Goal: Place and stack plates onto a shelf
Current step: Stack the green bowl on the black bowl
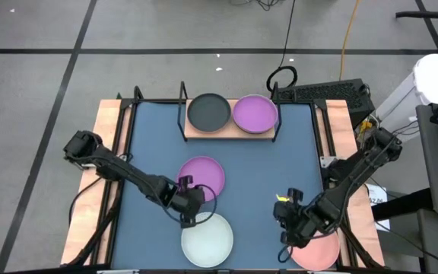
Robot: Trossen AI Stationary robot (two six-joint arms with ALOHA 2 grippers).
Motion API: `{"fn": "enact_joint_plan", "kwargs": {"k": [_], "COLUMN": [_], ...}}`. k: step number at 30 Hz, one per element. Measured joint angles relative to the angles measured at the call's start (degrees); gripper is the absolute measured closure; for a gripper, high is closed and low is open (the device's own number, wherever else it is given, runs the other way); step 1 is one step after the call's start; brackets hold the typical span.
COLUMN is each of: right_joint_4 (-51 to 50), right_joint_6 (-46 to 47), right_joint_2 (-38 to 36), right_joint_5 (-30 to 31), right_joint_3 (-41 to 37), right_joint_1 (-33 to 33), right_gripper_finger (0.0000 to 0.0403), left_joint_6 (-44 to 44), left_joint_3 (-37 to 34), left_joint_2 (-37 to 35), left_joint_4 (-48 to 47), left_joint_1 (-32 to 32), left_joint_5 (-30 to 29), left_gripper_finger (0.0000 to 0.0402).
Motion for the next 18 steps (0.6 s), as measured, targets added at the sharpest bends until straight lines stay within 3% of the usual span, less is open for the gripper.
{"fn": "enact_joint_plan", "kwargs": {"k": [12, 18], "right_joint_4": [-4.94, -2.6], "right_joint_6": [-3.83, -1.3], "right_joint_2": [2.14, 2.13], "right_joint_5": [-2.52, -6.0], "right_joint_3": [-0.46, -8.18], "right_joint_1": [1.5, 1.79], "right_gripper_finger": [0.0332, 0.0332], "left_joint_6": [3.93, 5.31], "left_joint_3": [0.0, 0.0], "left_joint_2": [0.0, 0.0], "left_joint_4": [0.4, 0.44], "left_joint_1": [-2.75, -1.87], "left_joint_5": [0.02, -0.02], "left_gripper_finger": [0.027, 0.027]}}
